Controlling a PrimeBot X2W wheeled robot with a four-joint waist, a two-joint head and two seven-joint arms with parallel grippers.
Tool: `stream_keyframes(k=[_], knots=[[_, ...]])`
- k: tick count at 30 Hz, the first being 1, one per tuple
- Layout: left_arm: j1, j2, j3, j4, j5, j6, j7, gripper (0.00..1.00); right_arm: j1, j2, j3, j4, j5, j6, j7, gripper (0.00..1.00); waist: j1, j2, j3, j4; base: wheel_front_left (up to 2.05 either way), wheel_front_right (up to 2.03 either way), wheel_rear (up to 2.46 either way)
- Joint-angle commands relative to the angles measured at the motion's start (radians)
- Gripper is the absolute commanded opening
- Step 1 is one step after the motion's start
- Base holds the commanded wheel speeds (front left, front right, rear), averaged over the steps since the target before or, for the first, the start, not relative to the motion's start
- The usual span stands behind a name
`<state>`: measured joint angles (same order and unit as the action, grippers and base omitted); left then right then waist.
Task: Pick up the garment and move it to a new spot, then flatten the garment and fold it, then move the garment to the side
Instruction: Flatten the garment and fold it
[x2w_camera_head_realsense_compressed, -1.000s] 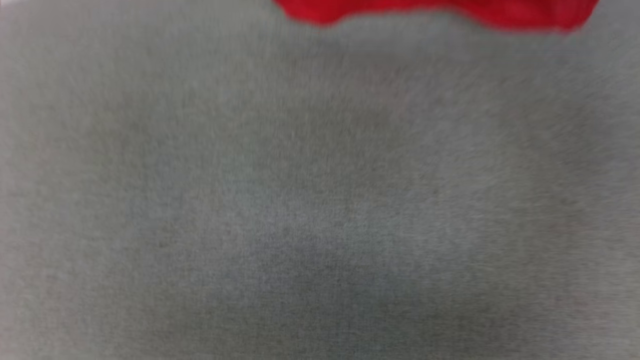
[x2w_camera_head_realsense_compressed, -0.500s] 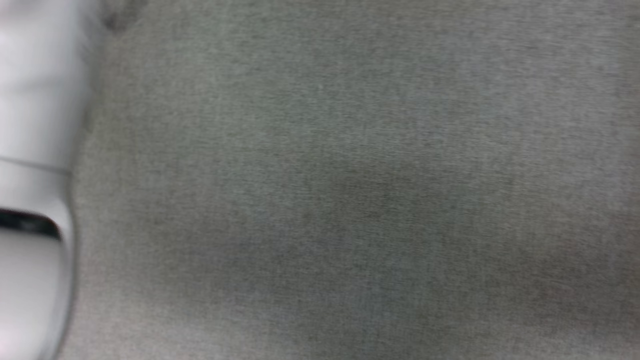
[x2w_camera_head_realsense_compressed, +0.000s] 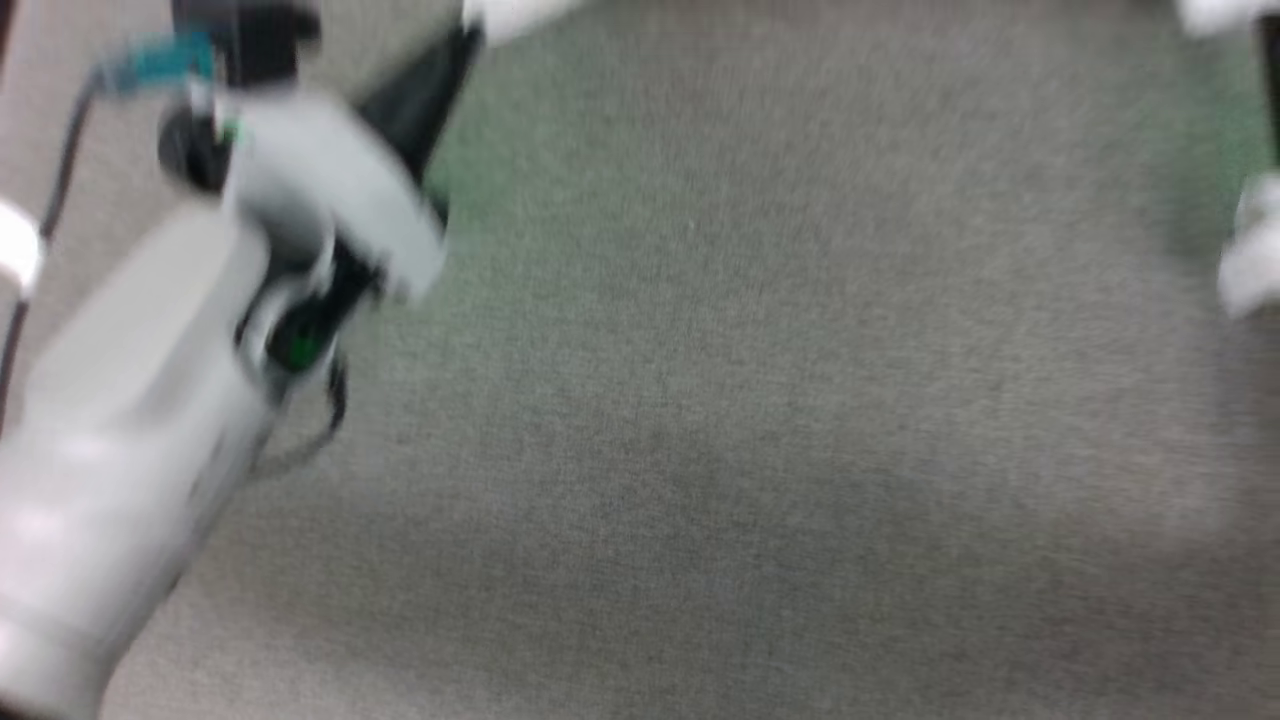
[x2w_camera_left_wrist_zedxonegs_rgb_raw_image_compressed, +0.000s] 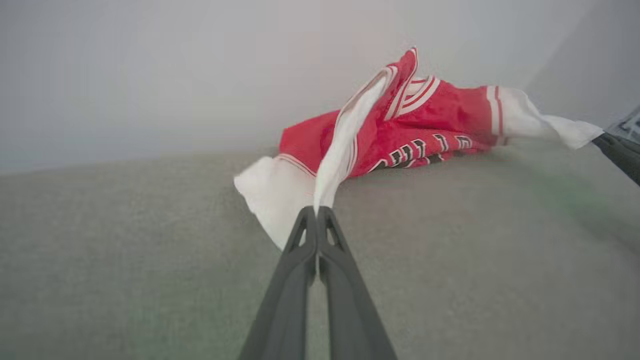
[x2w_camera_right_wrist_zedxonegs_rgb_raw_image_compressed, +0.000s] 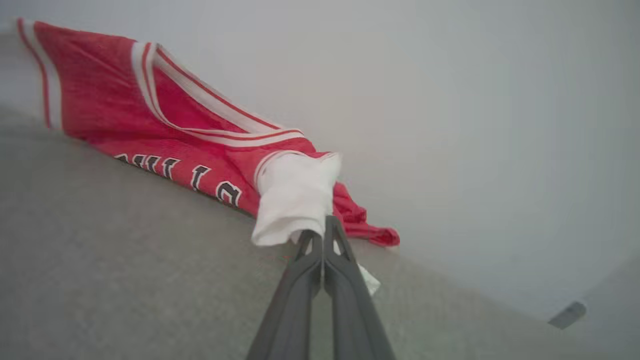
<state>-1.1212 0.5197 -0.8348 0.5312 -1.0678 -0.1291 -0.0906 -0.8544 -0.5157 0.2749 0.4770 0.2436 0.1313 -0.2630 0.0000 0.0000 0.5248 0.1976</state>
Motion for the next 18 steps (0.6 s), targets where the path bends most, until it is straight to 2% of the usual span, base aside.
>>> stream_keyframes(k=[1, 4, 6, 10, 18], knots=[[0.069, 0.040, -0.013, -0.039, -0.025, -0.001, 0.011, 0.00, 0.086, -0.008, -0.005, -0.036, 0.017, -0.001, -0.001, 0.00, 0.0000, 0.0000, -0.144, -0.047, 0.00, 0.00, 0.00], [0.191, 0.134, -0.036, -0.130, -0.046, 0.001, 0.025, 0.00, 0.254, -0.026, -0.034, -0.118, 0.028, -0.001, -0.001, 0.00, 0.0000, 0.0000, -0.202, -0.066, 0.00, 0.00, 0.00], [0.284, 0.187, -0.043, -0.187, -0.070, 0.027, 0.031, 0.00, 0.370, -0.037, -0.063, -0.160, 0.022, -0.001, 0.001, 0.00, 0.0000, 0.0000, -0.234, -0.077, 0.00, 0.00, 0.00], [0.457, 0.290, -0.050, -0.299, -0.103, 0.110, 0.017, 0.00, 0.583, -0.043, -0.117, -0.231, 0.016, -0.001, 0.012, 0.00, 0.0000, 0.0000, -0.283, -0.098, 0.00, 0.00, 0.00], [0.738, 0.422, -0.054, -0.483, -0.175, 0.285, -0.043, 0.00, 0.931, 0.005, -0.243, -0.389, -0.024, -0.001, 0.049, 0.00, 0.0000, 0.0000, -0.326, -0.109, 0.00, 0.00, 0.00]])
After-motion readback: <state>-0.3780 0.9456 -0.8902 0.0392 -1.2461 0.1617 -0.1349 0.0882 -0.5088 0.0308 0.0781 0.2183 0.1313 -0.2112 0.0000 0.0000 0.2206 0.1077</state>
